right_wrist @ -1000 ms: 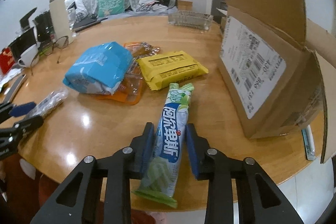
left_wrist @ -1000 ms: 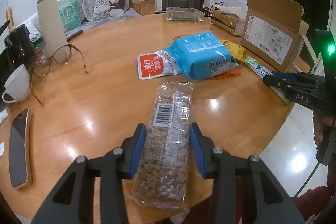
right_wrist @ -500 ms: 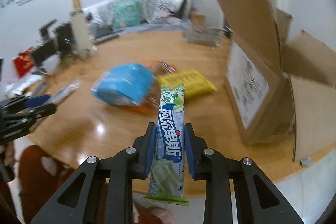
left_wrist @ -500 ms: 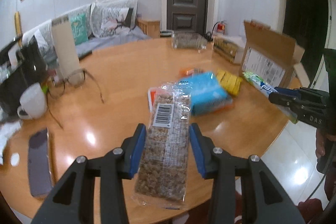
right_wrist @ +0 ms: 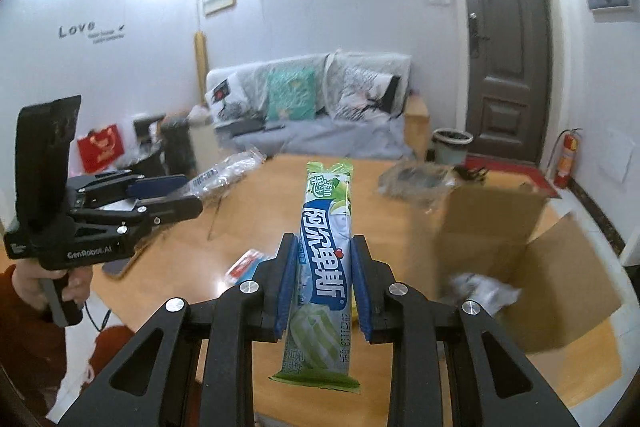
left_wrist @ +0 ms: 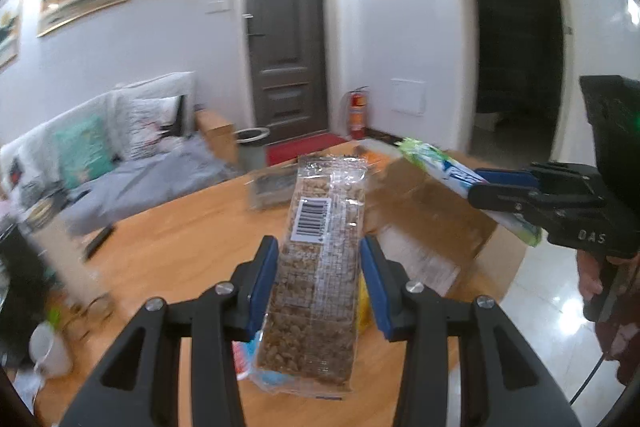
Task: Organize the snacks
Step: 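Carry the nut bar and green bar into the box and open both grippers, then move both tools back over the remaining snacks, then grasp the blue pack with the left gripper, then grasp the red-and-white fish snack pack with the right gripper while the left gripper holds the blue pack, then carry the blue pack and fish pack into the box and open both grippers, then move both tools back over the orange and yellow packs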
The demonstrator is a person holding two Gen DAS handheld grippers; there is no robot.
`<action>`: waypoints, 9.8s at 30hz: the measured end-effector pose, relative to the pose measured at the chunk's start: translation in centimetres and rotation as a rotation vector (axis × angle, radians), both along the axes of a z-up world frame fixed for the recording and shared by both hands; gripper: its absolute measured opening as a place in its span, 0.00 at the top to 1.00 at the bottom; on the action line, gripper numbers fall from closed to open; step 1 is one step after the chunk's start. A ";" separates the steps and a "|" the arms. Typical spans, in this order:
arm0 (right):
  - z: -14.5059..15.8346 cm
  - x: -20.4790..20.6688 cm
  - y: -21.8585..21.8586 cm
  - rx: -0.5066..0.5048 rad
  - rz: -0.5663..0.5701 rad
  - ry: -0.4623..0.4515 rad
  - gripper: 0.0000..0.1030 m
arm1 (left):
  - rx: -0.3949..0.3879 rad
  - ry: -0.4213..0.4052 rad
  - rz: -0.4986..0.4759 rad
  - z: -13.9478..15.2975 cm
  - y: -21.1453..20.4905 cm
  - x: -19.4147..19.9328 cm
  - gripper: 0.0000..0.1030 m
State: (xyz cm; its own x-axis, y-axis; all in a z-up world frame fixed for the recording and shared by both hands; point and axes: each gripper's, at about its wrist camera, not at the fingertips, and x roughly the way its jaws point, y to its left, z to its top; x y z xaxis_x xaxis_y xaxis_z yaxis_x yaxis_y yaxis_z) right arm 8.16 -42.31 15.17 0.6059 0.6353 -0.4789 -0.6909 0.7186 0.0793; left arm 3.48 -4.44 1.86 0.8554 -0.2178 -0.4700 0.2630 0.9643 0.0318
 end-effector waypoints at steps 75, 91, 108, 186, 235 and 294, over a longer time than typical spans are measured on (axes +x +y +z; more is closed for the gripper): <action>-14.7 2.5 7.9 -0.167 0.121 0.434 0.38 | 0.094 0.318 -0.081 -12.8 5.6 6.4 0.16; -17.3 4.1 7.1 -0.191 0.112 0.472 0.38 | 0.039 0.517 -0.330 -15.9 3.8 8.1 0.16; -15.8 3.6 8.4 -0.185 0.133 0.441 0.38 | 0.056 0.480 -0.057 -17.2 7.5 1.0 0.38; 3.6 1.7 6.3 -0.126 0.190 0.014 0.37 | -0.086 0.153 0.101 -1.3 6.3 1.2 0.39; 1.1 11.7 -11.3 -0.114 -0.086 0.148 0.36 | 0.187 0.342 -0.216 -1.4 -18.2 14.8 0.39; -17.6 2.2 8.6 -0.205 -0.053 0.400 0.28 | -0.022 0.511 0.073 -18.1 1.8 8.5 0.30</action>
State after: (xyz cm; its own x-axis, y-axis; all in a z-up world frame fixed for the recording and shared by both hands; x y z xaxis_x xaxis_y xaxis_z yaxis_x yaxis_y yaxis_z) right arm 10.38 -33.66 -2.41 0.3767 0.4760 -0.7947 -0.5971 0.7806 0.1846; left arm 12.01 -2.69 -16.24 0.5307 -0.1809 -0.8281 0.1716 0.9797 -0.1040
